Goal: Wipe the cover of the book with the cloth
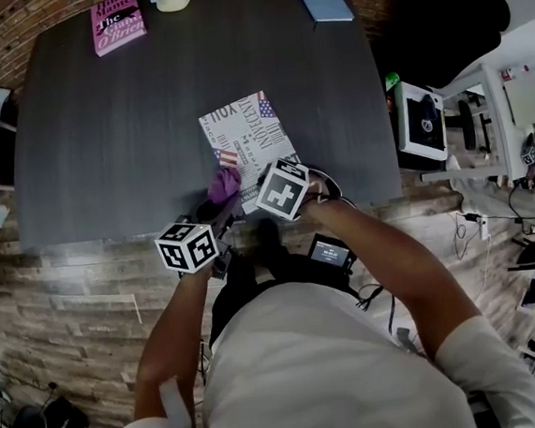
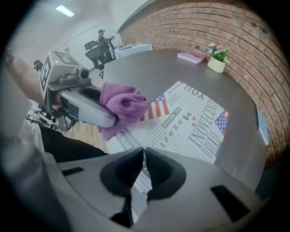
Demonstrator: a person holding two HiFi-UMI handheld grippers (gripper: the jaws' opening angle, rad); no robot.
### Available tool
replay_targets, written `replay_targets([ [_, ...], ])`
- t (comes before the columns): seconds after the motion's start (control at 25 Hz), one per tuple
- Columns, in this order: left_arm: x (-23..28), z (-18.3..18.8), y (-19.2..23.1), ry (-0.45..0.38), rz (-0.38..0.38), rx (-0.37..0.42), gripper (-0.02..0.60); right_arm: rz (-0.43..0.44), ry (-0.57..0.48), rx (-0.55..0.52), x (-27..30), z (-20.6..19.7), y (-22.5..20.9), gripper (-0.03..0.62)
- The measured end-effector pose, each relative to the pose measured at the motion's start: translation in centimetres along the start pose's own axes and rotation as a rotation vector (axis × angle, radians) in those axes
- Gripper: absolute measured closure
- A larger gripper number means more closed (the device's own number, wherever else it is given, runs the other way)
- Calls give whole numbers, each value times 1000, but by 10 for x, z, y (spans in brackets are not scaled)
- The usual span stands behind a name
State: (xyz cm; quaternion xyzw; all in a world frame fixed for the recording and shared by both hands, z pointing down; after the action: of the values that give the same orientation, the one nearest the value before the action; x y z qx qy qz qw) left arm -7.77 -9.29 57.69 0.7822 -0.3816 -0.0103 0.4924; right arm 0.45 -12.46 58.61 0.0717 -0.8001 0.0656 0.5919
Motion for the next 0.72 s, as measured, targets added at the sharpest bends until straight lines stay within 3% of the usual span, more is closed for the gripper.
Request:
replay_targets([
  [0.72, -14, -41, -20, 45, -45, -47, 474, -12, 19, 25, 0, -2, 1, 565],
])
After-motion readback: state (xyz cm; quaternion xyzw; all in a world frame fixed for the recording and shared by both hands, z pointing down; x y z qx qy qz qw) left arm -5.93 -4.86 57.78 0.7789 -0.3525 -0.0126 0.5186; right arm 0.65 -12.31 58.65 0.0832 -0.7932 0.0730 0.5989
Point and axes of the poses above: the fingertips, and each gripper's own axes: x forward along the fingers, y to its left, z out of its top, the point moved 3 cm from there along -x, backward along the fingers, and after that the axes turned 10 degrees about -x, right-handed, at the moved point
